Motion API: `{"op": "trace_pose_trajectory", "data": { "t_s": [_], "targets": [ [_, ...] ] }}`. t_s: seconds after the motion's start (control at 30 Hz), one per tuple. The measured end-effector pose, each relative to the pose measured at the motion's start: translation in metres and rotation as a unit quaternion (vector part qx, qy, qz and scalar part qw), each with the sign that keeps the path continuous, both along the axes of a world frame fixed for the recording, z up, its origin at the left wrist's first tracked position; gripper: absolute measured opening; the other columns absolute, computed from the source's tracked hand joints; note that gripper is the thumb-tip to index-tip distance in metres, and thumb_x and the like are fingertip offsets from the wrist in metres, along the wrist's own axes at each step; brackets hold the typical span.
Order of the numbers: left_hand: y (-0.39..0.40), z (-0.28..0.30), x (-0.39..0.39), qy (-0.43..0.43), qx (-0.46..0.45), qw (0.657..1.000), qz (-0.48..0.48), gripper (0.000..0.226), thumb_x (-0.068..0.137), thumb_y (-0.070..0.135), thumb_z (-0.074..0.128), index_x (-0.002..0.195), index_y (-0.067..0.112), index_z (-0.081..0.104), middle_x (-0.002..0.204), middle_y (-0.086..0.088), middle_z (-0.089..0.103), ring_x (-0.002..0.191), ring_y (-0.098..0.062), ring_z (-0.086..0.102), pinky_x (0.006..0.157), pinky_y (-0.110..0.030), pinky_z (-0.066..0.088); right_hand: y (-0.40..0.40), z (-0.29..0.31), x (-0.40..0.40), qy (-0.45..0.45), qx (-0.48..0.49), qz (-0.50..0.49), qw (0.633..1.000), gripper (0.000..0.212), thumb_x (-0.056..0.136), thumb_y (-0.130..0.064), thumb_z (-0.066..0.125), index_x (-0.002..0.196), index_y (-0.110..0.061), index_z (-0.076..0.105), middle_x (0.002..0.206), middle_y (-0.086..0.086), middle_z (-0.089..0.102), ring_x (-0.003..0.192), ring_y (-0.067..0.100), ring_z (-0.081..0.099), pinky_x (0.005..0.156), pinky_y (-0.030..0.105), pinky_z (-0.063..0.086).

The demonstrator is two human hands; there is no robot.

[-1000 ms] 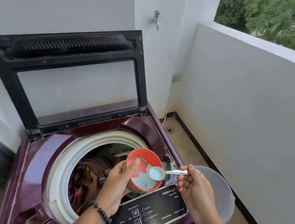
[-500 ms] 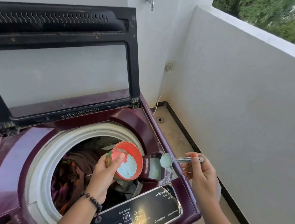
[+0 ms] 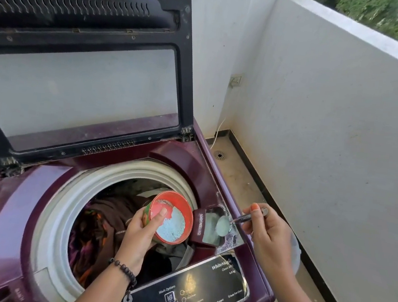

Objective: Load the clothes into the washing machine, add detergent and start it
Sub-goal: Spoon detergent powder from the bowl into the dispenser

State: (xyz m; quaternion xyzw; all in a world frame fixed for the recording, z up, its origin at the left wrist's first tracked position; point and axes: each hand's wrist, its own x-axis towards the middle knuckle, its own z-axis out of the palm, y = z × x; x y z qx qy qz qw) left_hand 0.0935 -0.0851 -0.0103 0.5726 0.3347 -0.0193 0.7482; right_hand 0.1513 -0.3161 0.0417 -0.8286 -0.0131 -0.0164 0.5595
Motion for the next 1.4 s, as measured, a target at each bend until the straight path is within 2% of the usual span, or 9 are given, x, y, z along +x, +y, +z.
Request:
{"op": "trace_pose_trajectory", "data": {
  "t_s": [0.17, 0.27, 0.4, 0.53, 0.67, 0.93, 1.1, 1.23, 1.4],
  "targets": [
    [-0.0003, -0.0001, -0.0004, -0.003, -0.006, 1.0, 0.0, 0.055, 0.071, 0.043, 0.07, 0.121, 0.023, 0.058, 0.115, -0.001, 0.067, 0.109, -0.017, 0.063, 0.085, -0.032, 0.053, 0.0035, 0.0004, 0.0014, -0.004, -0.018, -0.002, 1.0, 0.027, 0.101, -0.021, 0.048, 0.081, -0.022, 0.066, 0.068, -0.003, 0.069, 0.059, 0.022, 0.063, 0.058, 0.047, 0.052],
    [0.0, -0.001, -0.0008, -0.005, -0.01, 1.0, 0.0, 0.057, 0.071, 0.042, 0.07, 0.123, 0.021, 0.058, 0.115, -0.002, 0.067, 0.108, -0.017, 0.063, 0.081, -0.029, 0.053, 0.0048, 0.0021, 0.0011, -0.007, -0.021, -0.002, 1.0, 0.027, 0.1, -0.022, 0.048, 0.081, -0.022, 0.066, 0.067, -0.003, 0.068, 0.06, 0.027, 0.063, 0.059, 0.053, 0.053],
    [0.0013, -0.0049, -0.0012, -0.004, -0.007, 1.0, 0.001, 0.056, 0.069, 0.044, 0.071, 0.119, 0.023, 0.06, 0.116, -0.002, 0.068, 0.109, -0.018, 0.063, 0.09, -0.036, 0.054, 0.0049, 0.001, 0.0021, -0.008, -0.022, -0.005, 1.0, 0.026, 0.1, -0.021, 0.048, 0.082, -0.021, 0.067, 0.069, -0.002, 0.069, 0.06, 0.029, 0.063, 0.059, 0.057, 0.053],
    [0.002, -0.0069, -0.0012, 0.002, -0.003, 1.0, -0.002, 0.059, 0.067, 0.046, 0.072, 0.12, 0.025, 0.059, 0.117, -0.001, 0.067, 0.111, -0.019, 0.062, 0.097, -0.041, 0.052, 0.0057, 0.0013, 0.001, -0.016, -0.035, -0.008, 0.999, 0.026, 0.1, -0.021, 0.048, 0.082, -0.021, 0.067, 0.069, -0.006, 0.069, 0.059, 0.025, 0.064, 0.058, 0.054, 0.053],
    [0.0022, -0.0073, -0.0011, 0.0, -0.003, 1.0, -0.004, 0.057, 0.066, 0.046, 0.073, 0.118, 0.026, 0.059, 0.117, -0.001, 0.067, 0.111, -0.018, 0.062, 0.093, -0.037, 0.053, 0.0065, 0.002, -0.001, -0.009, -0.039, -0.011, 0.999, 0.026, 0.1, -0.021, 0.048, 0.082, -0.022, 0.066, 0.069, -0.006, 0.069, 0.058, 0.031, 0.062, 0.057, 0.056, 0.052],
    [0.0025, -0.0068, -0.0013, 0.0, -0.001, 1.0, -0.007, 0.053, 0.067, 0.045, 0.073, 0.115, 0.027, 0.059, 0.116, -0.001, 0.067, 0.11, -0.018, 0.062, 0.096, -0.04, 0.052, 0.0085, 0.0031, -0.0033, -0.013, -0.048, -0.018, 0.999, 0.026, 0.1, -0.021, 0.048, 0.083, -0.022, 0.066, 0.068, -0.009, 0.069, 0.058, 0.027, 0.063, 0.057, 0.052, 0.053],
    [0.0026, -0.007, -0.0016, 0.002, -0.001, 1.0, -0.008, 0.06, 0.066, 0.046, 0.073, 0.12, 0.024, 0.058, 0.117, -0.002, 0.067, 0.111, -0.019, 0.062, 0.097, -0.042, 0.052, 0.008, 0.0029, -0.0046, -0.015, -0.049, -0.024, 0.998, 0.027, 0.1, -0.02, 0.049, 0.08, -0.023, 0.066, 0.068, -0.007, 0.069, 0.057, 0.033, 0.062, 0.054, 0.053, 0.052],
    [0.0027, -0.0069, -0.0016, 0.004, 0.0, 1.0, -0.01, 0.059, 0.067, 0.045, 0.073, 0.119, 0.024, 0.059, 0.116, -0.002, 0.067, 0.111, -0.019, 0.062, 0.098, -0.043, 0.052, 0.0077, 0.0032, -0.0068, -0.016, -0.056, -0.025, 0.998, 0.028, 0.1, -0.021, 0.048, 0.079, -0.025, 0.066, 0.066, -0.007, 0.068, 0.055, 0.036, 0.059, 0.049, 0.047, 0.047],
    [0.0033, -0.0079, -0.0024, 0.001, 0.001, 1.0, -0.008, 0.06, 0.067, 0.045, 0.074, 0.12, 0.022, 0.059, 0.116, -0.003, 0.068, 0.109, -0.018, 0.064, 0.096, -0.041, 0.053, 0.0068, 0.0015, -0.0072, -0.02, -0.057, -0.03, 0.998, 0.028, 0.1, -0.021, 0.048, 0.079, -0.025, 0.066, 0.064, -0.009, 0.067, 0.054, 0.025, 0.061, 0.054, 0.049, 0.051]
  ]
}}
